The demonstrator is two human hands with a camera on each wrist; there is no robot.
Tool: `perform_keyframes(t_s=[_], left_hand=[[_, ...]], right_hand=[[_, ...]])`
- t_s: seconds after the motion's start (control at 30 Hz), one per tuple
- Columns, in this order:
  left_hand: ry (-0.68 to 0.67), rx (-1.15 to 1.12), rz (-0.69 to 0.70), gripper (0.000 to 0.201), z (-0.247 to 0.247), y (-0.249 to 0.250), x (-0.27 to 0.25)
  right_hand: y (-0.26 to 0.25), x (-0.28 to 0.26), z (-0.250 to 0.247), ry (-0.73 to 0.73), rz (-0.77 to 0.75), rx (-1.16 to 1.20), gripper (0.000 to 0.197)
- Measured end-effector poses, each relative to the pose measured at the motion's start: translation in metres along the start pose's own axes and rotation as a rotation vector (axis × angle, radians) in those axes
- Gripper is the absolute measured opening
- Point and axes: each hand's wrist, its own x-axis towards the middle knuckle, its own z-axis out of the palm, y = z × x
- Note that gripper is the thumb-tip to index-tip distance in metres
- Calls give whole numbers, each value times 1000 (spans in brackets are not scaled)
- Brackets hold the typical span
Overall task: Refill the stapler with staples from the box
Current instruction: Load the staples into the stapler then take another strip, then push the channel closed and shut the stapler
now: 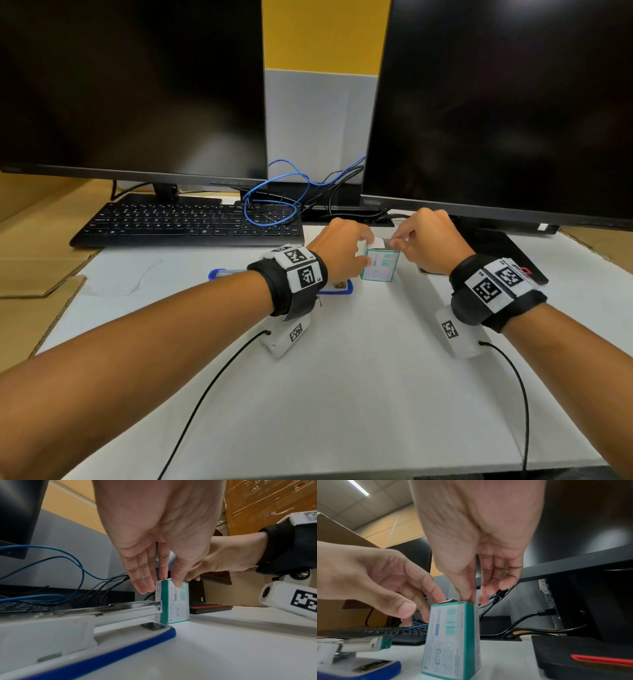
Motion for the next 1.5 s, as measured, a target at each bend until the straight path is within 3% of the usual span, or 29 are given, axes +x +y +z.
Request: perform_keyframes(t_s=[0.3, 0.53, 0.67, 0.83, 1.0, 1.1, 1.23, 1.5], left_hand=[[-59, -18, -35, 31, 6, -1, 12], [-56, -18, 6, 38, -6, 3, 2], [-57, -14, -16, 42, -19, -11, -13], [-133, 151, -80, 51, -41, -49, -46], [-260, 263, -256, 61, -59, -85, -78], [-327, 339, -316, 49, -62, -99, -87], [-294, 358, -350, 29, -64, -106, -91], [-303, 374, -348, 20, -66, -103, -91]], right_hand=[[0, -2, -5, -117, 16, 95, 28], [-6, 0, -6, 103, -38, 102, 22], [-23, -4, -9, 108, -139, 136, 22], [-53, -10, 0, -40, -299, 140, 20], [-78, -15, 23, -234, -322, 44, 40], [-83, -11, 31, -293, -267, -36, 41], [-87, -7, 31, -309, -248, -77, 27], [-92, -6, 32, -268, -253, -91, 21]])
